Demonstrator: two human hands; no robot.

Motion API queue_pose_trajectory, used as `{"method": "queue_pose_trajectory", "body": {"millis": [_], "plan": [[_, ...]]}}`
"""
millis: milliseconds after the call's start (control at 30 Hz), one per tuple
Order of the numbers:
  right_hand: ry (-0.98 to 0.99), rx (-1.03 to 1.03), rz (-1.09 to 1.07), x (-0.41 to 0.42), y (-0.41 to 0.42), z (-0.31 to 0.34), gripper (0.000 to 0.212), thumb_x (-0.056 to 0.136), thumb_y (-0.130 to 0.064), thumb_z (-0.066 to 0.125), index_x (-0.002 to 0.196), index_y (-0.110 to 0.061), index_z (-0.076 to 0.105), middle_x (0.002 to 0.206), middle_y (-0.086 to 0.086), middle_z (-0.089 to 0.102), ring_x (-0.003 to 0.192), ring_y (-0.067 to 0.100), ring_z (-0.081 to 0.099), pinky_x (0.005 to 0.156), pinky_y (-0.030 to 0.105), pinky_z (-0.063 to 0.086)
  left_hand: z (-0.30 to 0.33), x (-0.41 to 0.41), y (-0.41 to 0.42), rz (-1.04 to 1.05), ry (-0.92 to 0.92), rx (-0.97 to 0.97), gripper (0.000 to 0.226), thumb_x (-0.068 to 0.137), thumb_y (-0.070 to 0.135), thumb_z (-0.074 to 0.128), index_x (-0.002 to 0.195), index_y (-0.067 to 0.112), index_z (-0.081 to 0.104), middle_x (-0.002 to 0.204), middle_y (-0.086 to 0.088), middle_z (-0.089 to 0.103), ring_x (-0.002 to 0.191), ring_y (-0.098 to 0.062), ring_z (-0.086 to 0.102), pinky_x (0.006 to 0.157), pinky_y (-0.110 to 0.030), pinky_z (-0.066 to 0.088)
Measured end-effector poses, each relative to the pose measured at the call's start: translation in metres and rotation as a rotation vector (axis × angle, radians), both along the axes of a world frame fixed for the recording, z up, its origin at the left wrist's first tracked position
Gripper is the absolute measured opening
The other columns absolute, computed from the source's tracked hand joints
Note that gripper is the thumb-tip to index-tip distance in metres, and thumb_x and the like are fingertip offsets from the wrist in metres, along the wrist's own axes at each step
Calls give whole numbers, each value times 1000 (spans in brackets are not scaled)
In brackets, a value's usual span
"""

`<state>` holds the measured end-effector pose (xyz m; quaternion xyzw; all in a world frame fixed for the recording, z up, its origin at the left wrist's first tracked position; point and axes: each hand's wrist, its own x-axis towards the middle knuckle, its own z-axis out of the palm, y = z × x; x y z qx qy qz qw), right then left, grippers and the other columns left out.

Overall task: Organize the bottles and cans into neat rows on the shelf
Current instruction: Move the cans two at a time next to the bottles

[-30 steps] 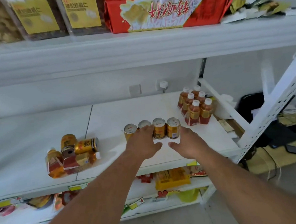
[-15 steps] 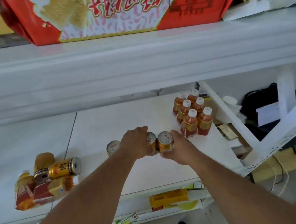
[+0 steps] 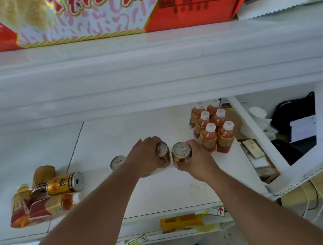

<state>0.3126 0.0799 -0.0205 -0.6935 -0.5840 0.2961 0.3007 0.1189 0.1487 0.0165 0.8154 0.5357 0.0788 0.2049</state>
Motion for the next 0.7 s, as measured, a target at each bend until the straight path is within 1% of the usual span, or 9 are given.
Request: {"method": "queue_pose_trajectory", "body": {"millis": [100, 167, 233, 300, 367, 433, 533, 600, 700], "plan": [[49, 50, -47, 3, -2, 12, 61, 68, -36, 89, 116, -26, 53, 107, -9, 63, 96, 13, 61, 78, 31, 54, 12, -3, -3, 41, -161, -36, 62, 54, 57, 78, 108, 43, 52, 103, 20, 53, 90, -5, 57, 70, -21, 44], [74, 92, -65, 3, -7, 21, 60, 67, -35, 90, 115, -27, 54, 107, -9, 64, 97, 12, 62, 82, 34, 55, 19, -6, -10, 47, -226, -20, 80, 56, 56, 80, 126, 38, 47, 112, 20, 47, 96, -2, 53, 71, -13, 37], [88, 128, -78, 1, -13, 29, 61, 67, -34, 90, 117, -27, 55, 109, -8, 65, 99, 13, 63, 85, 35, 55, 26, -9, -19, 60, -275, -7, 94, 56, 57, 81, 137, 32, 40, 115, 18, 44, 98, -2, 51, 75, -12, 35], [108, 151, -94, -4, -22, 36, 60, 67, -33, 90, 117, -29, 56, 109, -10, 65, 99, 10, 62, 85, 32, 54, 34, -14, -30, 73, -321, -27, 95, 54, 55, 83, 135, 33, 36, 109, 20, 49, 90, 1, 55, 70, -9, 38], [115, 160, -99, -11, -33, 43, 60, 66, -32, 91, 113, -34, 55, 105, -16, 64, 96, 2, 61, 79, 23, 51, 40, -20, -42, 81, -342, -39, 84, 54, 51, 85, 121, 39, 36, 102, 21, 53, 82, 5, 56, 52, -4, 37], [98, 164, -100, -18, -45, 48, 60, 65, -32, 91, 109, -39, 52, 99, -24, 61, 92, -8, 58, 71, 12, 43, 44, -26, -54, 95, -362, -41, 75, 53, 48, 87, 110, 41, 39, 101, 19, 56, 79, 6, 56, 45, -5, 38], [94, 162, -101, -28, -63, 53, 59, 64, -32, 91, 107, -41, 52, 96, -29, 58, 92, -13, 56, 68, 8, 39, 44, -38, -71, 116, -405, -55, 74, 52, 45, 88, 111, 42, 44, 102, 19, 57, 80, 8, 57, 47, -5, 42], [89, 153, -100, -32, -73, 56, 61, 65, -33, 91, 110, -42, 49, 98, -30, 56, 90, -15, 54, 67, 6, 38, 42, -44, -81, 117, -406, -38, 79, 52, 44, 89, 118, 39, 46, 103, 22, 56, 79, 12, 54, 55, 4, 34], [97, 167, -109, -36, -86, 60, 60, 67, -34, 90, 109, -45, 48, 95, -34, 54, 88, -29, 48, 61, 1, 38, 35, -52, -94, 104, -380, -16, 88, 57, 42, 88, 133, 33, 45, 115, 16, 52, 85, 4, 50, 64, 9, 27]]}}
